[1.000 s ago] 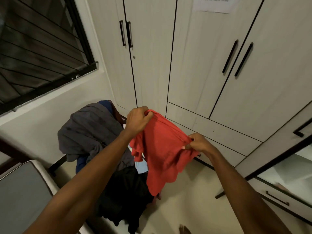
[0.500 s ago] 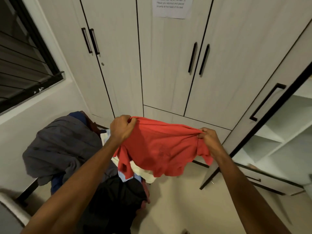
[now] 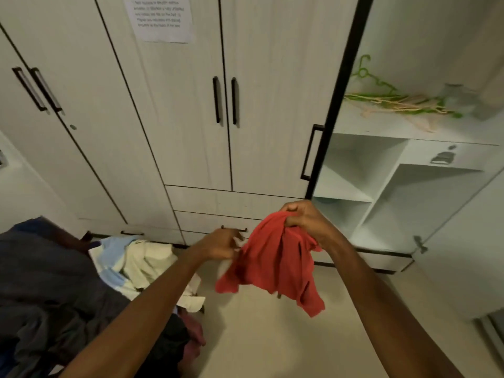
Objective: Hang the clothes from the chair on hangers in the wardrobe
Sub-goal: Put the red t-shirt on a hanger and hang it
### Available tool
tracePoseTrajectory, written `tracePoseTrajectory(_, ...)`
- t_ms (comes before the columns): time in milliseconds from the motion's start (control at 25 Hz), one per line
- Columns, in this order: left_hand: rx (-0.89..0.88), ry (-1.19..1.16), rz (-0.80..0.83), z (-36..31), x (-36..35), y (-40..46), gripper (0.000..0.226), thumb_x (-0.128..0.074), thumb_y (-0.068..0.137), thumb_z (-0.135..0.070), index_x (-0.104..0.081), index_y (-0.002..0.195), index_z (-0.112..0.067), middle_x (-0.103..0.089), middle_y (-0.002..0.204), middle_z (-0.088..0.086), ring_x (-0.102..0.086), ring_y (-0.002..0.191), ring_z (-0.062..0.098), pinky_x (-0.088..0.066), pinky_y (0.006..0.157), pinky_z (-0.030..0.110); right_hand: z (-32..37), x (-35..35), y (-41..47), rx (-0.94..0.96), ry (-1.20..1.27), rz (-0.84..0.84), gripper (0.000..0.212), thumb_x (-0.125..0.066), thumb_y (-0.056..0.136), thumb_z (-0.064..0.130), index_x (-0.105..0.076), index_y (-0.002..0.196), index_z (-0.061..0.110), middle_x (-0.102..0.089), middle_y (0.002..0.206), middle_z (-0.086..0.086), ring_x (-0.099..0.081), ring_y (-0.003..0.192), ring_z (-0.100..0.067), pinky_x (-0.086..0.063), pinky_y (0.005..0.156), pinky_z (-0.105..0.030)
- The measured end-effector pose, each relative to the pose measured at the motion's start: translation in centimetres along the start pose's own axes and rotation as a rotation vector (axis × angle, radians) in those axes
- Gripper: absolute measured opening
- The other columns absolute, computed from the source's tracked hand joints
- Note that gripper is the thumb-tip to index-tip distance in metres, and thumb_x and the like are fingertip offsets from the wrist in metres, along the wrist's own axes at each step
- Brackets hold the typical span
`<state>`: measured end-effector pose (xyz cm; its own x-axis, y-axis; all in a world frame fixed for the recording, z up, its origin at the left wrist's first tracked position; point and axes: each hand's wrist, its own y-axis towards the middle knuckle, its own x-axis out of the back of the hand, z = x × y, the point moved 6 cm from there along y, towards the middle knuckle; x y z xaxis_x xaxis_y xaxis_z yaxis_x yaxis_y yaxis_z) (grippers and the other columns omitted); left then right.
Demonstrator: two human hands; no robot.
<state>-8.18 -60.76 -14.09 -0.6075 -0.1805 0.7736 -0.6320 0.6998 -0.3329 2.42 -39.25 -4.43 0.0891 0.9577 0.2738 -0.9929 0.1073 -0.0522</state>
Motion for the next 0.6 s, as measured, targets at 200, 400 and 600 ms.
tracePoseTrajectory(200,-0.332,-0.345,0.080,-18.7,-4.7,3.4,0.073,-0.096,0.062,-0.047,-0.062,0.126,-0.037,-0.071,0.117,-0.016,-0.066,0.110,0.001,-0.055,0.096,0.025,-2.8,7.3,-4.4,-0.040,-0.217,-0.004,0.027,-0.075,0.067,0.010,-0.069,0.092,0.019,-0.074,0.085,-0.010,-0.073,0.077,-0.026,-0.060,0.072,-0.041)
tracePoseTrajectory(400,-0.413,-0.407,0.156,-28.1,-8.9,7.5,0.041,-0.090,0.073,-0.041,-0.072,0.085,-0.007,-0.068,0.074,0.008,-0.062,0.069,0.018,-0.051,0.070,0.042,-5.4,16.8,-9.7,-0.075,-0.047,-0.189,0.042,-0.077,0.068,-0.003,-0.059,0.101,0.014,-0.070,0.077,-0.009,-0.067,0.070,-0.021,-0.055,0.063,-0.032)
tracePoseTrajectory(600,-0.435,-0.587,0.088,-34.5,-10.1,9.9,0.038,-0.079,0.087,-0.036,-0.073,0.080,0.001,-0.069,0.073,0.014,-0.058,0.064,0.025,-0.043,0.062,0.032,-10.4,23.3,-13.8,-0.129,0.164,-0.344,0.051,-0.079,0.060,0.016,-0.066,0.109,0.015,-0.072,0.102,-0.013,-0.069,0.094,-0.025,-0.056,0.077,-0.040)
